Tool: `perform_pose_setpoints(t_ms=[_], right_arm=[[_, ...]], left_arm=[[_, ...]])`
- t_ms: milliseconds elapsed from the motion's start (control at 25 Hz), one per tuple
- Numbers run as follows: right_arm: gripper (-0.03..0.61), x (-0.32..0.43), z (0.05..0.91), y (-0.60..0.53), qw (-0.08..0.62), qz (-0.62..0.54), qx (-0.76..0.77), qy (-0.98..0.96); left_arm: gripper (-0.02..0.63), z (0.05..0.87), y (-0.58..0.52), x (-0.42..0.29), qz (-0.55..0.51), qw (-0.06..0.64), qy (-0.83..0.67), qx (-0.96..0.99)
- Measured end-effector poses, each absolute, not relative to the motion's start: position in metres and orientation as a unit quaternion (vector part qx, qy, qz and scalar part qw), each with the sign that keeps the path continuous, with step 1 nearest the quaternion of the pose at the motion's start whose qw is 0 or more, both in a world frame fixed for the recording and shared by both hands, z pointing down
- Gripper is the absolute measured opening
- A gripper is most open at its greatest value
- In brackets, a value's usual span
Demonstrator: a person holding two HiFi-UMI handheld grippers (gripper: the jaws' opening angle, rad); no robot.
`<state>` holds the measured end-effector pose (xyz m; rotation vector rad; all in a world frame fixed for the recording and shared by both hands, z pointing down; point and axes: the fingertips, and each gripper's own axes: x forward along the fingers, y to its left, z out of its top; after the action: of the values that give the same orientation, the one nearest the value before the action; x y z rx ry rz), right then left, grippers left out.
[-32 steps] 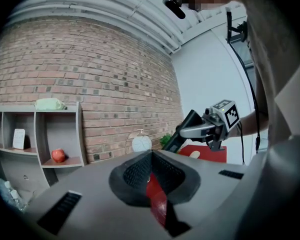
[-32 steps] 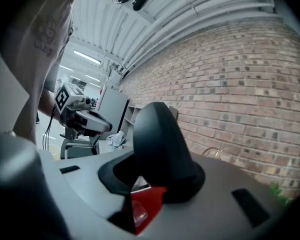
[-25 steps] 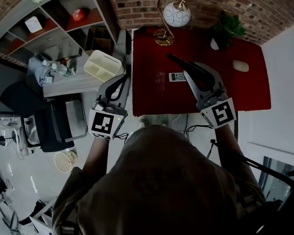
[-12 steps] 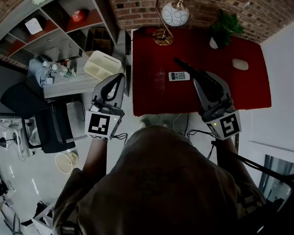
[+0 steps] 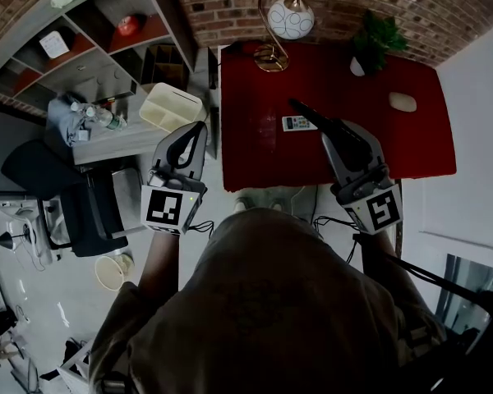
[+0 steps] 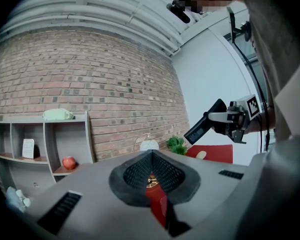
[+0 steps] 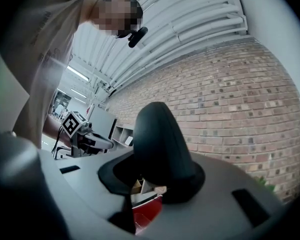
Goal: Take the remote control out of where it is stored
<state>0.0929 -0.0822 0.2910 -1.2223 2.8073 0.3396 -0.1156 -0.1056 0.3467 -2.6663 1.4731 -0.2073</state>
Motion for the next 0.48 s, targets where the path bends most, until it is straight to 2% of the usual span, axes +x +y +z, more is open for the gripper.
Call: perform_pose_setpoints(t_ms=[480], right_arm=[[0.109,0.103,0.317,-0.104,-0.026,0.123,-0.416,0.901]], left_arm=[[0.011,0.357,-0.099,-0.110,-0.066,0.033,0.480,-0.874]])
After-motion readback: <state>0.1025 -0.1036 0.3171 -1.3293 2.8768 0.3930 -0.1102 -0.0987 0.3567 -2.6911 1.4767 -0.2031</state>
